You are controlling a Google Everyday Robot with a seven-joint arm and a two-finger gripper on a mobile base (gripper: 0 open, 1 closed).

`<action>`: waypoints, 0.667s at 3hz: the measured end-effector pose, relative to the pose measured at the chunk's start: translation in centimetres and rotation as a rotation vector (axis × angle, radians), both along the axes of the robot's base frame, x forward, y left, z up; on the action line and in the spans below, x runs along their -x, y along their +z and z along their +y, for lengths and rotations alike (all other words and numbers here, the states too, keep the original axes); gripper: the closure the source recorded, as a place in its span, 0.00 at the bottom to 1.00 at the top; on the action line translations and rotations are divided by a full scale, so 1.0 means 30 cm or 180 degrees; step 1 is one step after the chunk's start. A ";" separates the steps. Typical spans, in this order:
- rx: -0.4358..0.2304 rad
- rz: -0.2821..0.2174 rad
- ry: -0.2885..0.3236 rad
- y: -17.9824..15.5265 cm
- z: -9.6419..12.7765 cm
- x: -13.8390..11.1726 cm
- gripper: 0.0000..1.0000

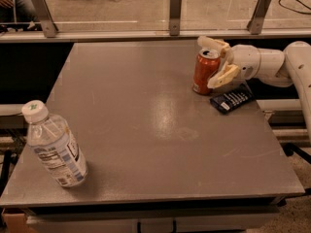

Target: Place coke can upright

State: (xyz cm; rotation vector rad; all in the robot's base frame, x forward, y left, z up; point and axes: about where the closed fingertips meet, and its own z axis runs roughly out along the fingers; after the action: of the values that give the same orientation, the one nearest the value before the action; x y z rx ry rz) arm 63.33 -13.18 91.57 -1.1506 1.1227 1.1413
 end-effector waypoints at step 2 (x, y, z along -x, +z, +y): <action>0.0310 -0.0176 -0.0452 0.146 -0.192 0.016 0.00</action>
Offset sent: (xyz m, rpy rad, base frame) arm -0.0142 -0.1307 0.0996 -0.2142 -0.1110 -0.3096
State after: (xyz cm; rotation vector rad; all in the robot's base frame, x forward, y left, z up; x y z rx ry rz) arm 62.86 -18.93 95.96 -1.1511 1.2084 0.9493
